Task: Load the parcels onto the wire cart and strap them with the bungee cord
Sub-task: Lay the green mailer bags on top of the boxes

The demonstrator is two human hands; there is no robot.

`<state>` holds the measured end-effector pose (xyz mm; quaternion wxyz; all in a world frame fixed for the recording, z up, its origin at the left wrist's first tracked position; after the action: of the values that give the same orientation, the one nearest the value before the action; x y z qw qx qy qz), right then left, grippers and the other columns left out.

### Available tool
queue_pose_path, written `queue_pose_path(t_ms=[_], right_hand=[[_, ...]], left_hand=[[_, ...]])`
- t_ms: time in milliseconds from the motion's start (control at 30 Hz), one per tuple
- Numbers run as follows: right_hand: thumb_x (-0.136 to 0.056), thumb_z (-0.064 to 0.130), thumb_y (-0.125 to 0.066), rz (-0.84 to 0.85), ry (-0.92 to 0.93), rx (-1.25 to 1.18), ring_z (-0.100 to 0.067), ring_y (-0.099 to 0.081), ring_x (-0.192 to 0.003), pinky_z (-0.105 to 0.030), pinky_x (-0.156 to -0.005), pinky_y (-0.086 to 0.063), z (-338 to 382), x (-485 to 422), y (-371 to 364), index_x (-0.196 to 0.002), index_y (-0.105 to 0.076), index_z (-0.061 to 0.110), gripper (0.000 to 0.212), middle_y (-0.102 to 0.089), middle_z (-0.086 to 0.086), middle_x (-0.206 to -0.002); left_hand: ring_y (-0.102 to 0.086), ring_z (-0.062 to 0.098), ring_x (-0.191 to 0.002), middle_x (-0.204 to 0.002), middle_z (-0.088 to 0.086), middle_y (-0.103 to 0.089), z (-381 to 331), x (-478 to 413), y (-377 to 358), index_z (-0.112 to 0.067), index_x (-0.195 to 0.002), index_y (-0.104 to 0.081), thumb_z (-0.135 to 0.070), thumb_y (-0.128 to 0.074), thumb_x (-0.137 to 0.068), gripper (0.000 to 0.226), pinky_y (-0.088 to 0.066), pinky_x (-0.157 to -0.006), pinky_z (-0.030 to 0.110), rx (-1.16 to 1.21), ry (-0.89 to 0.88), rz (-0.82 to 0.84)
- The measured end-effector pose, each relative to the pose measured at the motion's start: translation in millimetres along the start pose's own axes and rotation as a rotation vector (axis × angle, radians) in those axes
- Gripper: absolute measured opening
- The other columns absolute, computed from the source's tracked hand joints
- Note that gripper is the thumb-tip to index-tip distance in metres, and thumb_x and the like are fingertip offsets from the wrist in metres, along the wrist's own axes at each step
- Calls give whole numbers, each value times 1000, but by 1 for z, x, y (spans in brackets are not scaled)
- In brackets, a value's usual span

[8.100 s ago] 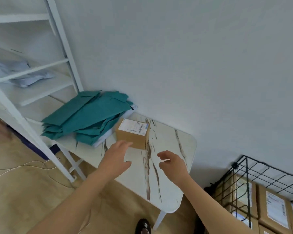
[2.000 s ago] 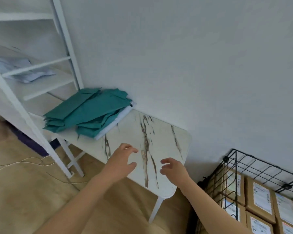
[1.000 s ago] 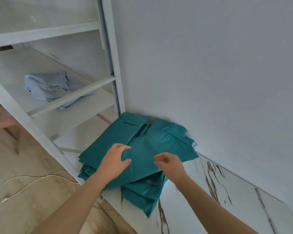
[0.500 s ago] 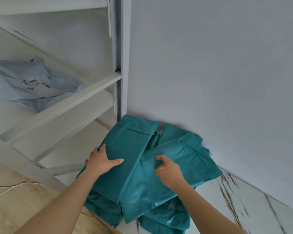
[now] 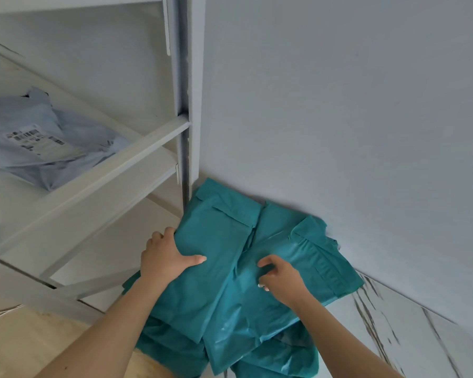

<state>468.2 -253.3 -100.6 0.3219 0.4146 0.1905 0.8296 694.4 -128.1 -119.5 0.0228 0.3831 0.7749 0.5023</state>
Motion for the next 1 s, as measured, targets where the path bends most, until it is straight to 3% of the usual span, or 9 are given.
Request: queue_pose_path(t_ms=[133, 267, 400, 533, 600, 700, 800, 900, 1000], right_hand=[[-86, 12, -56, -5, -19, -54, -15, -57, -70, -14, -52, -40, -6, 5, 4, -108, -57, 19, 24, -65, -1, -78], [-94, 30, -53, -68, 7, -200, -9, -60, -71, -16, -62, -43, -5, 14, 17, -111, -59, 16, 23, -66, 3, -85], [-93, 48, -49, -68, 29, -330, -13, -65, -84, -30, -81, -49, -1, 27, 31, -113, -58, 22, 34, -68, 0, -98], [-87, 66, -42, -40, -29, -504, -17, -65, -93, -34, -87, -50, -1, 39, 41, -114, -57, 27, 50, -68, -2, -104], [-83, 70, -44, -55, -41, -531, -17, -65, -92, -34, -86, -52, -4, 46, 49, -111, -60, 27, 54, -68, 0, -102], [-85, 54, -58, -86, -26, -511, -15, -66, -93, -28, -73, -54, -7, 58, 61, -109, -62, 22, 41, -68, 0, -105], [-86, 21, -59, -202, -46, -439, -23, -66, -92, -35, -82, -56, -18, 62, 73, -107, -64, 11, 23, -70, -7, -103], [-83, 8, -52, -305, -110, -421, -30, -65, -90, -39, -84, -53, -36, 70, 81, -98, -64, 4, 19, -69, -14, -100], [-84, 7, -51, -343, -137, -505, -32, -65, -90, -40, -83, -53, -51, 79, 86, -98, -63, 2, 19, -68, -16, -99]], left_hand=[[-59, 16, -92, -109, 2, -57, -22, 5, -9, -19, -103, -53, -56, -75, -59, 62, -52, -80, 35, 261, -88, 149], [-56, 6, -88, -105, -5, -59, -60, 23, -15, -20, -108, -49, -33, -73, -77, 41, -44, -67, 19, 429, -156, 227], [-62, 7, -98, -108, -11, -64, -98, 45, -16, -23, -112, -56, -50, -56, -87, 37, -48, -85, 26, 675, -189, 417], [-59, 18, -98, -106, 4, -63, -134, 61, -17, -9, -105, -61, -29, -40, -98, 30, -43, -84, 25, 638, -282, 420], [-57, 9, -92, -108, -1, -62, -145, 69, -25, -13, -110, -60, -17, -43, -96, 22, -43, -76, 20, 551, -328, 450], [-55, 4, -101, -116, -9, -60, -155, 77, -37, -21, -117, -58, -16, -49, -94, 25, -42, -75, 18, 471, -387, 501], [-54, 2, -104, -118, -12, -57, -161, 81, -46, -24, -117, -58, -17, -54, -93, 25, -41, -77, 15, 432, -425, 511], [-49, 7, -115, -133, -8, -51, -161, 87, -56, -22, -127, -50, -15, -58, -89, 39, -40, -92, 22, 358, -418, 528], [-50, 5, -100, -137, -4, -44, -157, 90, -60, -14, -136, -39, -18, -61, -89, 51, -41, -74, 10, 312, -371, 475]])
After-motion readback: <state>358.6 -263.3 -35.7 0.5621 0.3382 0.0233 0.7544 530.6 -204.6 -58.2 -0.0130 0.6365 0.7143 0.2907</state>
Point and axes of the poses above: each hand's wrist, its own x-axis away from the middle knuckle, its own y-axis out of the back of the hand, z = x × y, the point moved 6 cm from there along -x, towards the middle knuckle
